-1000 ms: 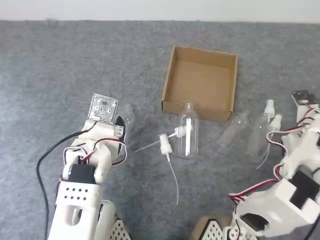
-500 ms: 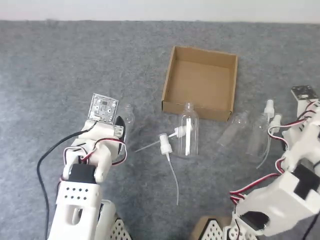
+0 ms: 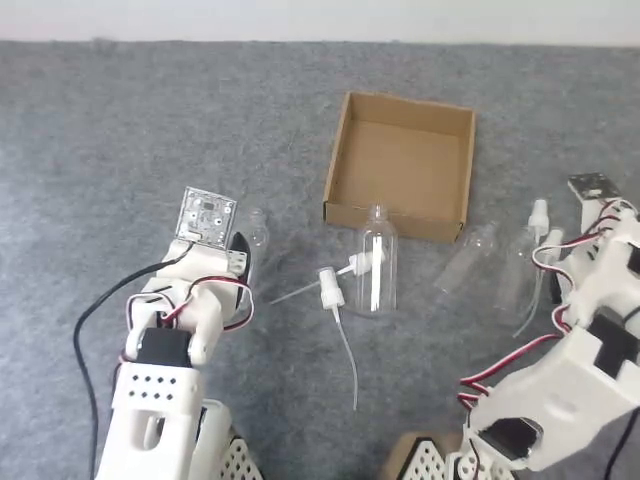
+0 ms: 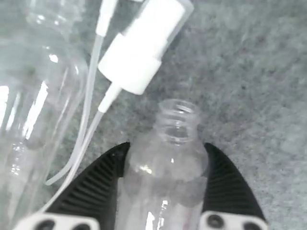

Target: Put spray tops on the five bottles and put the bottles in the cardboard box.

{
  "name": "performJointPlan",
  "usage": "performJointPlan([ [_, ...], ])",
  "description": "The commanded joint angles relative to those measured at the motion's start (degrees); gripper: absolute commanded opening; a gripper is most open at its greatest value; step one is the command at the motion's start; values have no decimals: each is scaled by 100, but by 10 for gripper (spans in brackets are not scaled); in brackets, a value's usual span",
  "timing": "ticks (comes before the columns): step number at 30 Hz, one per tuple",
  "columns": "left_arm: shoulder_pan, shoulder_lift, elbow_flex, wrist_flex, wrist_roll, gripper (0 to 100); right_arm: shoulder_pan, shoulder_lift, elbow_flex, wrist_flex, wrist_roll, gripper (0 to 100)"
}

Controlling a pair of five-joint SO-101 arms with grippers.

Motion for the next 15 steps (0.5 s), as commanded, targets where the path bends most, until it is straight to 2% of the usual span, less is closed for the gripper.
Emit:
performJointPlan([
  [1,18,-149,-66,-141,35,12,127,-75,-325,31,-62,102],
  [6,18,-149,-66,-141,35,12,145,-92,-607,40,-62,6],
  [11,18,-149,-119,-141,35,12,-66,-593,-1064,857,-132,5],
  [15,-9,-123,-708,343,62,12,-541,-1516,-1073,1033,-721,6],
])
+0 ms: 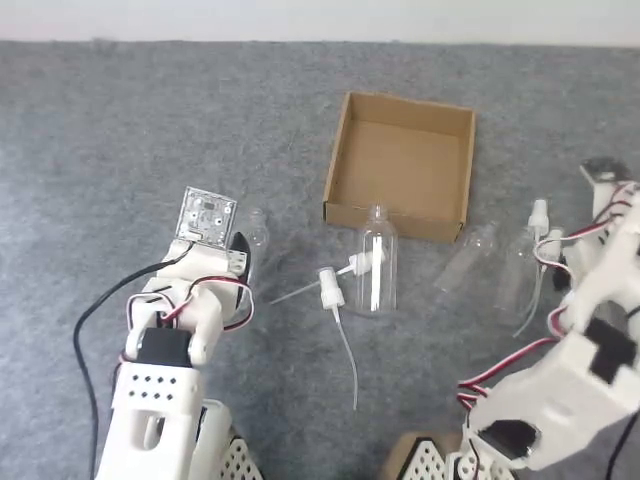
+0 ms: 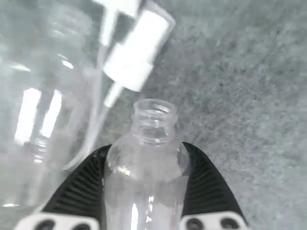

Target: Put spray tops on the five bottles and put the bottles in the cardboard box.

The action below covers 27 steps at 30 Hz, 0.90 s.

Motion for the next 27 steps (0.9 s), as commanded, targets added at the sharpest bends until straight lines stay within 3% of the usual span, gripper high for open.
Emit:
performJointPlan([
  [1,-18,-105,-971,607,141,12,-629,-1490,-281,207,-642,6],
  [4,9,-114,-1754,1160,334,12,-1297,-2404,70,154,-1108,6],
  [12,18,-97,-3363,1248,369,12,-3873,-4769,1327,-347,-2163,6],
  [20,18,-97,-5666,1204,1213,12,-6413,-5578,2699,-1824,-3068,6],
  [23,18,-97,-6105,1046,1556,12,-6932,-5622,3235,-2642,-2936,6],
  [27,9,-97,-6141,905,2013,12,-7213,-5648,3684,-3099,-2048,7],
])
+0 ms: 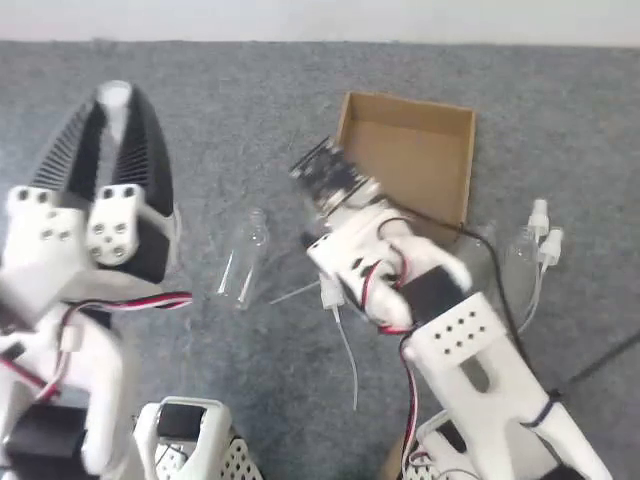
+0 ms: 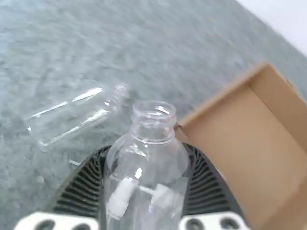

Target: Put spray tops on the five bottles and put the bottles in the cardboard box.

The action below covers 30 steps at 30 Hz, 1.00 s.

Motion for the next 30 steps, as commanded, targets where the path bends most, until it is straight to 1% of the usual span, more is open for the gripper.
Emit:
performJointPlan([
  [1,9,0,-259,-229,580,12,-312,-321,185,-488,1002,8],
  [3,-9,0,-215,-237,826,12,-505,-321,290,-488,1354,9],
  [4,-9,0,-207,-237,905,12,-655,-321,387,-488,1380,9],
  [6,0,9,-101,-281,993,12,-936,-330,519,-514,1380,9],
  [8,0,0,75,-563,1046,12,-1103,-330,563,-629,1380,7],
  [10,-9,0,277,-809,1116,12,-1200,-356,686,-963,1143,6],
  [12,0,-9,479,-914,1240,12,-1235,-497,993,-1464,536,6],
  [14,-9,-9,637,-993,1415,12,-1209,-725,1371,-1974,141,6],
  [17,18,-9,831,-1134,1530,12,-1209,-1147,1960,-2554,70,6],
  [20,35,0,954,-1204,1653,12,-1209,-1525,2400,-2888,44,6],
  [23,88,0,1165,-1327,1846,12,-1218,-1754,2629,-2949,44,6],
  [26,211,0,1516,-1582,1864,12,-1209,-1833,2646,-2941,44,6],
  [30,466,-9,1798,-1486,1855,12,-1209,-1815,2655,-2941,44,6],
])
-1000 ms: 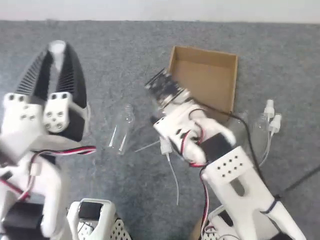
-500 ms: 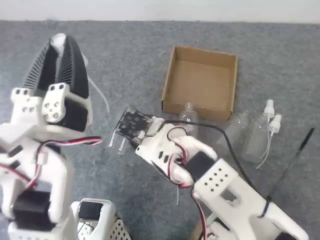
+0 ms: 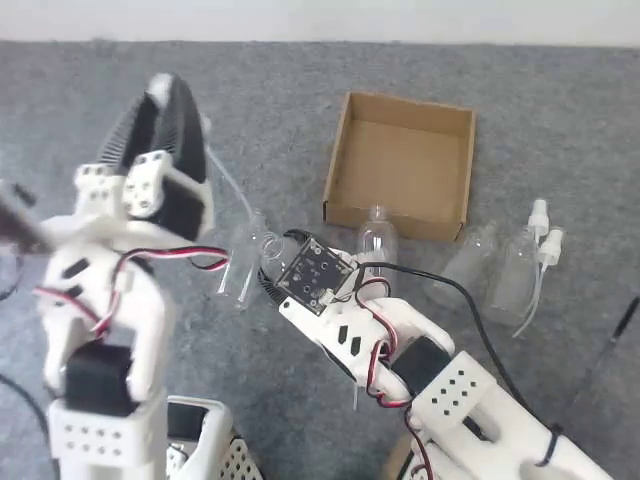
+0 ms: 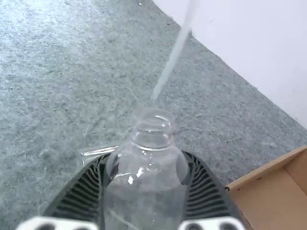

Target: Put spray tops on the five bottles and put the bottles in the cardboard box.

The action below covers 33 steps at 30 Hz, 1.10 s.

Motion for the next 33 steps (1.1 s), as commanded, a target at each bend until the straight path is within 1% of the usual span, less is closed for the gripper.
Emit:
performJointPlan([
  [1,264,-88,154,-18,44,12,-22,-215,-79,-145,-62,6],
  [9,360,-123,971,26,26,12,-22,-215,-70,-127,-62,6],
  [12,343,-132,1297,44,18,12,4,-286,-79,198,-9,6],
  [13,352,-132,1367,132,18,12,31,-286,-97,347,0,6],
  [15,396,-132,1393,589,18,12,48,-286,-79,593,167,6],
  [18,589,-132,1323,1134,-9,12,48,-286,-79,549,422,6],
  [20,607,-132,1341,1143,-193,12,154,-259,-53,198,176,6],
  [22,607,-132,1429,1046,-369,12,418,-224,44,-312,-422,6],
  [24,615,-132,1560,1011,-387,12,646,-207,185,-760,-1020,6],
  [25,651,-123,1622,993,-396,12,699,-207,237,-927,-1204,6],
  [30,1125,-123,1895,598,-686,12,576,-207,422,-1349,-1213,6],
  [33,1152,-132,1903,607,-695,12,576,-207,431,-1367,-1222,6],
])
